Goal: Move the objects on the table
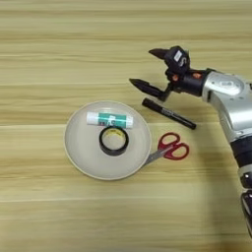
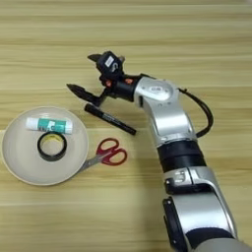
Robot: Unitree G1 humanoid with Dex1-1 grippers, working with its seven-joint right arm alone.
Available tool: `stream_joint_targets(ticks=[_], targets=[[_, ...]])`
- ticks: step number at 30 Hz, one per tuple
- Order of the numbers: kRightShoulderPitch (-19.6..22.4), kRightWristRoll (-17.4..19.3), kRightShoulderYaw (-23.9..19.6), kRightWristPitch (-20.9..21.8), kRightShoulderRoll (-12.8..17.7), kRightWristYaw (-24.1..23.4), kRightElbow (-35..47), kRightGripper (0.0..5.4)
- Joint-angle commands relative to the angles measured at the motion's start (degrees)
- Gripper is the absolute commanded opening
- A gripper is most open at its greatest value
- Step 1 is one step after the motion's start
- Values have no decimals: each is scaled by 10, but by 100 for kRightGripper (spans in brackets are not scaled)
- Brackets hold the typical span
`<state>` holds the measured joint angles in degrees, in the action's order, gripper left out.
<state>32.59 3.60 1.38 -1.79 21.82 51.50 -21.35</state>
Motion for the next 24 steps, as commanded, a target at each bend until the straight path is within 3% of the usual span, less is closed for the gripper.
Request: stream_joint_targets(ticks=[1,13,24], targets=[[39,10,-28,18,33,-19,-11,536],[33,15,-42,30,54,-1,-103,536],[10,-2,-31,67,62,18,-156,536]])
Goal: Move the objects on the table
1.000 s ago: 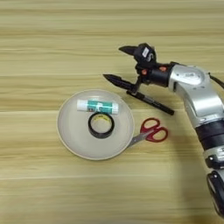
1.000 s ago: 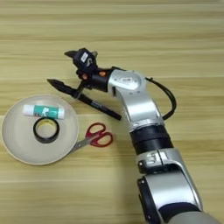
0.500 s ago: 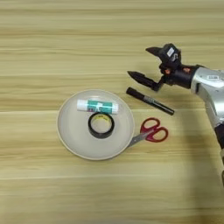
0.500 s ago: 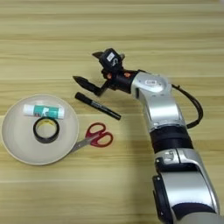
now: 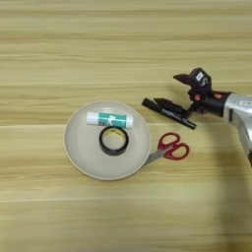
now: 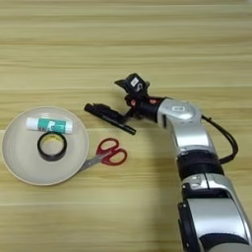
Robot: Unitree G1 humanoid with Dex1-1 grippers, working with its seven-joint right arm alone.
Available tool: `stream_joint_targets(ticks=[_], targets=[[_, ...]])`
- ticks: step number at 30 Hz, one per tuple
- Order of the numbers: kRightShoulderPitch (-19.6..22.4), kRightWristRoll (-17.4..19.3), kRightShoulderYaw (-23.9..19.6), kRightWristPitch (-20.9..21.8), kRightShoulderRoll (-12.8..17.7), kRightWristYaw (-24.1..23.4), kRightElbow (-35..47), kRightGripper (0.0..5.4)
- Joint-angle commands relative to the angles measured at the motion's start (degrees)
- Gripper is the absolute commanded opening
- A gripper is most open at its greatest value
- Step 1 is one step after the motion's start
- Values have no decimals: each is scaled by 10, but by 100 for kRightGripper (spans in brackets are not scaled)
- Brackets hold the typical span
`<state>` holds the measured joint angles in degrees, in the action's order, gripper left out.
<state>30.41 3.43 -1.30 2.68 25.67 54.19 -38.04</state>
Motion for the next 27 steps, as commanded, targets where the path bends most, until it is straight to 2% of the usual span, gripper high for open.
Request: stream_joint_targets(ticks=[1,6,12,23,27], targets=[[31,0,-3,24,23,-8,8,536],[26,-6,3,34,25,-9,-5,536],[34,-29,13,47,24,-28,-39,536],[39,-49,28,53,18,-37,-71,417],[42,-54,32,50,17,-44,-79,389]])
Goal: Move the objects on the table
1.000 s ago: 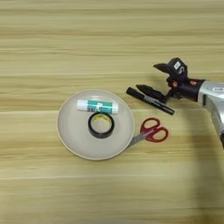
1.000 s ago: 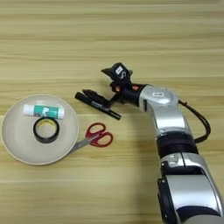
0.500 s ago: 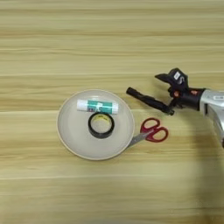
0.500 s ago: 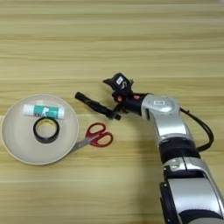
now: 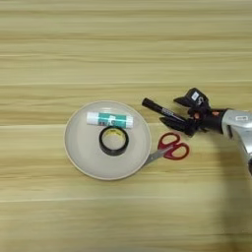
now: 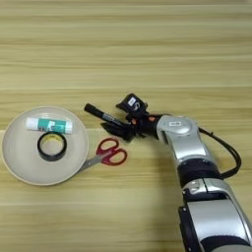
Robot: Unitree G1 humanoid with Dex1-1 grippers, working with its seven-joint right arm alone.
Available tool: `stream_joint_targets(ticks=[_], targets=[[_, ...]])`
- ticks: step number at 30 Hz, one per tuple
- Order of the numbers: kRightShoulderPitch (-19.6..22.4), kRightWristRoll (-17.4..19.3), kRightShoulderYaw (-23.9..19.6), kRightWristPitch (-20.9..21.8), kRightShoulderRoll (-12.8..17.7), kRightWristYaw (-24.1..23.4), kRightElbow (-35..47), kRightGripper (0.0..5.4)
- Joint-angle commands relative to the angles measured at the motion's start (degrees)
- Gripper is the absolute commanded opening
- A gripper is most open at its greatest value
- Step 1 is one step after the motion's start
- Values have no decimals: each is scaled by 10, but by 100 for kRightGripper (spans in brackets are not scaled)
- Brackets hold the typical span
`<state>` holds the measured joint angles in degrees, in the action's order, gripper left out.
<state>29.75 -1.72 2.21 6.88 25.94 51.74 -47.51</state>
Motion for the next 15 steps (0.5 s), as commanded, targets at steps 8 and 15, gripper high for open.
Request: stream_joint_targets(ticks=[8,15], targets=[[49,2,1,-6,12,-7,10,303],[48,5,4,-24,11,9,9,237]])
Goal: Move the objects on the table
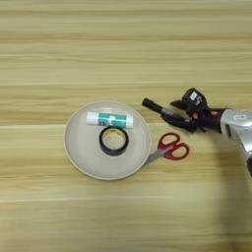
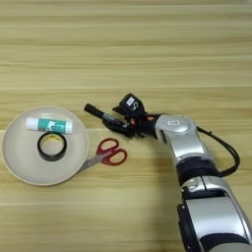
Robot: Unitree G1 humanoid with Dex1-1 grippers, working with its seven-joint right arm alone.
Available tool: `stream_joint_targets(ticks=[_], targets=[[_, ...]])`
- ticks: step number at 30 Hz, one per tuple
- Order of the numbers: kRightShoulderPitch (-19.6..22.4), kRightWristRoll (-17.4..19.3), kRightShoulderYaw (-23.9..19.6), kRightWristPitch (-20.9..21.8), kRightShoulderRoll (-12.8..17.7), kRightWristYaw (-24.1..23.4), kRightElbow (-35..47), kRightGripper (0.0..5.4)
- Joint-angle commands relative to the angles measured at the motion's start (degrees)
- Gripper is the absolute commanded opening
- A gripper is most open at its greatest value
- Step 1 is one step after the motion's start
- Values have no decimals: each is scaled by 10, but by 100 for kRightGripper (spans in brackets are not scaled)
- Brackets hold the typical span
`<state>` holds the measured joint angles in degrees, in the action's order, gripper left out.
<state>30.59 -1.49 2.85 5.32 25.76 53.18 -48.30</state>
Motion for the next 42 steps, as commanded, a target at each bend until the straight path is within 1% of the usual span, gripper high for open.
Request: stream_joint_targets(ticks=[1,4,12,13,20,27,34,42], targets=[[39,3,-2,-10,13,-3,18,231],[37,3,0,-13,13,1,20,191],[34,6,2,-19,12,13,23,115],[34,6,2,-20,12,14,23,98],[34,9,2,-20,10,15,26,94],[29,24,-9,-20,12,14,65,94],[26,37,-25,-26,17,8,128,94],[11,50,-27,-54,18,13,234,94]])
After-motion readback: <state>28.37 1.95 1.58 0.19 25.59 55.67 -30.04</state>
